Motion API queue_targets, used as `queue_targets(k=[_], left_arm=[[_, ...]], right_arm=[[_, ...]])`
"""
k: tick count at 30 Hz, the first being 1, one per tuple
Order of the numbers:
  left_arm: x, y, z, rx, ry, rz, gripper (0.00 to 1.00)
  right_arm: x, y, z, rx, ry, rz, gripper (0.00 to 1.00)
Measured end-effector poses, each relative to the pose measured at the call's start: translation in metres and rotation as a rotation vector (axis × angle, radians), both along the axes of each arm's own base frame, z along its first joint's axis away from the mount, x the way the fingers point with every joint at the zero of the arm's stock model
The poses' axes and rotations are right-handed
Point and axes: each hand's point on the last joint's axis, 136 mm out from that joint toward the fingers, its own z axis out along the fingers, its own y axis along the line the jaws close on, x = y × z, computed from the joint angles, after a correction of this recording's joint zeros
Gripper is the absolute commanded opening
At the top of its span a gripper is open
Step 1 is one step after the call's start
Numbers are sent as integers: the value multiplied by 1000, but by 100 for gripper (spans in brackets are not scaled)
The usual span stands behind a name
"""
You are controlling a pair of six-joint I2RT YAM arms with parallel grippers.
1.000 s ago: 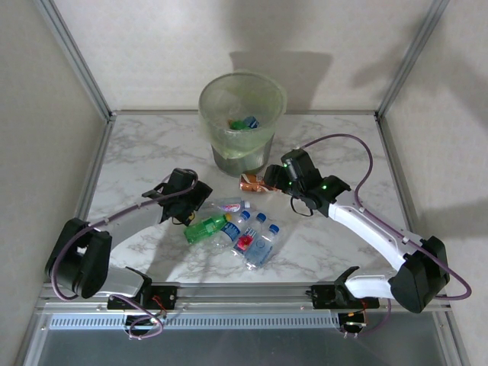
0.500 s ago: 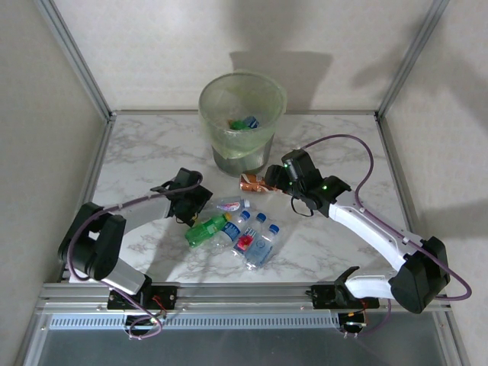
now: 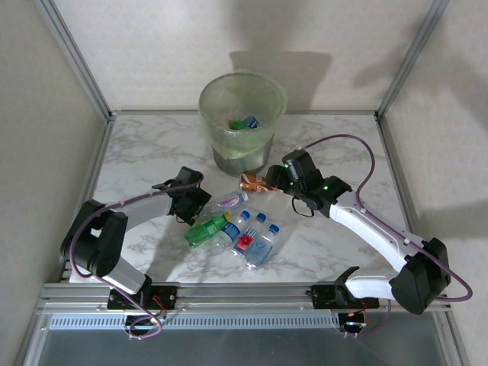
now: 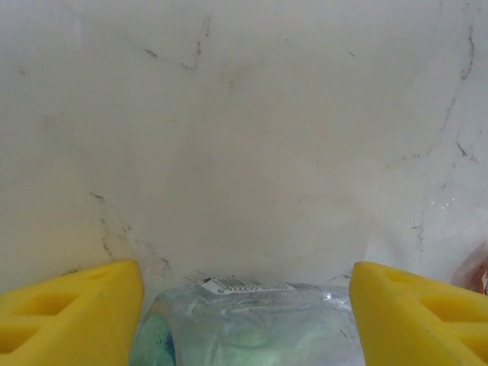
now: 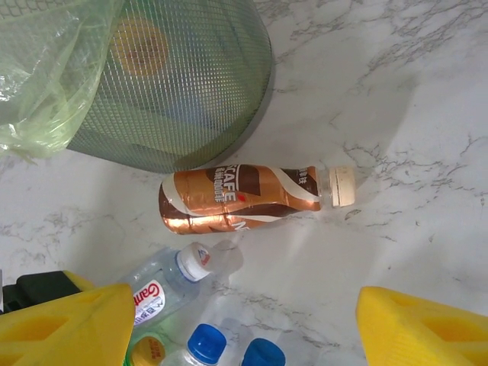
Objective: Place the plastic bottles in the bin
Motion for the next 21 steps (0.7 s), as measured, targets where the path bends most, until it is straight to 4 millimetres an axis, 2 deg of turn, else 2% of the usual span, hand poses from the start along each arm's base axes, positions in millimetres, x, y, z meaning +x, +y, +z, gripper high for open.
queue_targets(k=[6,12,17,21], left_arm=[[11,-2,9,2,-47,-9,70],[28,-2,30,45,-138,-72,84],[38,-1,48,178,-214,-213,92],[45,-21,74,279,-329,-392,96]], right_arm=[[1,-2,0,-5,-1,-6,76],[1,-2,0,-6,-2,-7,76],[2,-3,0,-6,-2,-11,76],[2,-4,0,-5,-1,-13,76]])
